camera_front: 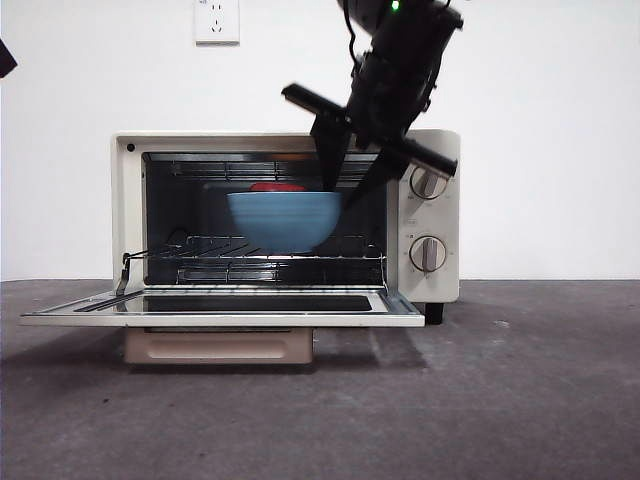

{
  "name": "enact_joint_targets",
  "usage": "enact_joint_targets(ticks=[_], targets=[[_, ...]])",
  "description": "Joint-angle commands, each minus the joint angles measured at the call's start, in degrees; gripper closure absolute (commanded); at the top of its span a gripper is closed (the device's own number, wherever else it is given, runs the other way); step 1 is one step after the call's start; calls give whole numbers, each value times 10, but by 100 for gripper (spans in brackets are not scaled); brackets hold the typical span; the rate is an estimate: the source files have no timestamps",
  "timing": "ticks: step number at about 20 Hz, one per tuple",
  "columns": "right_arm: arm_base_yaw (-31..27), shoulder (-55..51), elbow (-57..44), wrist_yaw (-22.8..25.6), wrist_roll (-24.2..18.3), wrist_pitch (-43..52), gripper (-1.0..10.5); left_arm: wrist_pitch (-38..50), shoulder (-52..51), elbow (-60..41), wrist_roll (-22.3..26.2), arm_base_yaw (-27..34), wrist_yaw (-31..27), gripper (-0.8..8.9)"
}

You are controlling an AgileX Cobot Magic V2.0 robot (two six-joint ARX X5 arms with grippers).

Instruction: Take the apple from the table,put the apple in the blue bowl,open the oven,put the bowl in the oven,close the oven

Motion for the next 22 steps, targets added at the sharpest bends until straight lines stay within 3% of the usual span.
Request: enact_joint_targets(ticks=[1,4,7,13,15,22], targets=[[6,-10,16,-1,-19,0,833,6,4,3,1,-2,0,806],[7,-32,16,-8,-43,-31,833,8,5,3,1,-2,0,806],[16,-63,16,-10,-100,-58,833,21,14,3,3,-1,-6,807],[44,-172,16,-9,-292,-159,833,74,60,3,-14,53,-7,807],[54,-207,15,-3,-332,-206,833,92,84,2,-19,84,14,807],[82,-348,-59,-4,-382,-256,833,196,211,-36,-32,175,44,807]])
